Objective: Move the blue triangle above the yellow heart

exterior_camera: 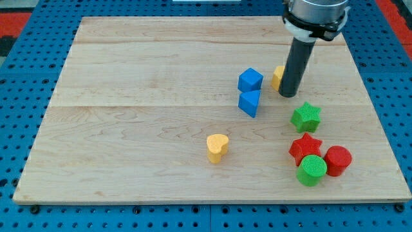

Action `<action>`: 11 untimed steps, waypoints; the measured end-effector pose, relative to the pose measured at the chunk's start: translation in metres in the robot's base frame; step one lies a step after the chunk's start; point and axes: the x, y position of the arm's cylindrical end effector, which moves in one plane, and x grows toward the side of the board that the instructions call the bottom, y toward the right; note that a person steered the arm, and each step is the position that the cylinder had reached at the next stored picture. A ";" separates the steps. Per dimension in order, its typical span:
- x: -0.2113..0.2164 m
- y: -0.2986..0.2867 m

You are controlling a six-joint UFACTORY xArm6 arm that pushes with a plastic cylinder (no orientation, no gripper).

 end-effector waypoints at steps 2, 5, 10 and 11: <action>-0.022 -0.069; 0.019 -0.022; 0.069 -0.083; 0.072 -0.101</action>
